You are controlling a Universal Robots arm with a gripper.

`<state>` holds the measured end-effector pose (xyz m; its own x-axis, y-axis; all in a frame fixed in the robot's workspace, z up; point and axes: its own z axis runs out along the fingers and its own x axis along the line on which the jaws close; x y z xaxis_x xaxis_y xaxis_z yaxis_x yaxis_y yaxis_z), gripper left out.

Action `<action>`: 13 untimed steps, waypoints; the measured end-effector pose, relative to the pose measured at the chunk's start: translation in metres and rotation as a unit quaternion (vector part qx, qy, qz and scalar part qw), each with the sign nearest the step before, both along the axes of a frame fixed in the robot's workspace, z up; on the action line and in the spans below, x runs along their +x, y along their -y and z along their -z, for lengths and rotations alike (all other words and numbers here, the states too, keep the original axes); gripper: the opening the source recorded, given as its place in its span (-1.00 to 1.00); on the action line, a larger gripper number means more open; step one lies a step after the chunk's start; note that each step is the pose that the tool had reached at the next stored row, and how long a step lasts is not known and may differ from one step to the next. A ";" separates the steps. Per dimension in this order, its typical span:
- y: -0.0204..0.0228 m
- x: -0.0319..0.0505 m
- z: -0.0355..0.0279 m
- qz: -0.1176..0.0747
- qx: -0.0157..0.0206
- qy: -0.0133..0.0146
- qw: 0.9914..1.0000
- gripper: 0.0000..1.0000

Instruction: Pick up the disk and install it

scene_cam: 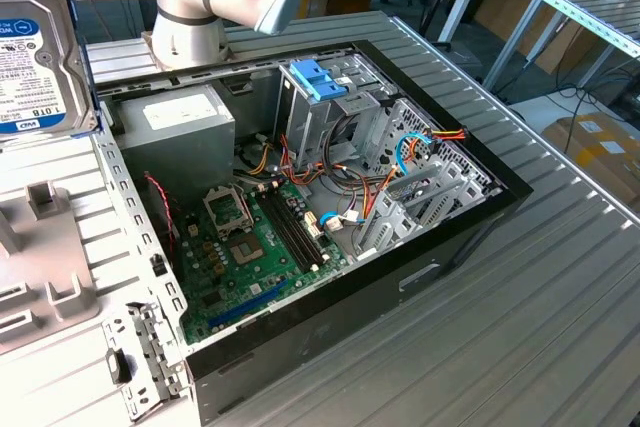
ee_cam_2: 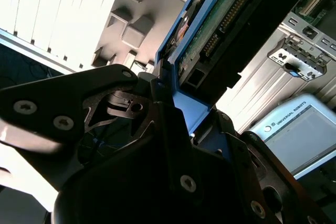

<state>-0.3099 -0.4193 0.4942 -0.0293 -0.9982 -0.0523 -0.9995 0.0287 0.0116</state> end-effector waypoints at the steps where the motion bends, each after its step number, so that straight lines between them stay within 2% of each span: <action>1: 0.0003 0.0005 0.0001 0.000 0.000 0.000 1.000 -0.26; 13: 0.0049 0.0088 0.0009 0.000 0.000 0.000 1.000 -0.26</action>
<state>-0.3011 -0.4241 0.4933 -0.0293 -0.9982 -0.0523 -0.9995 0.0287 0.0115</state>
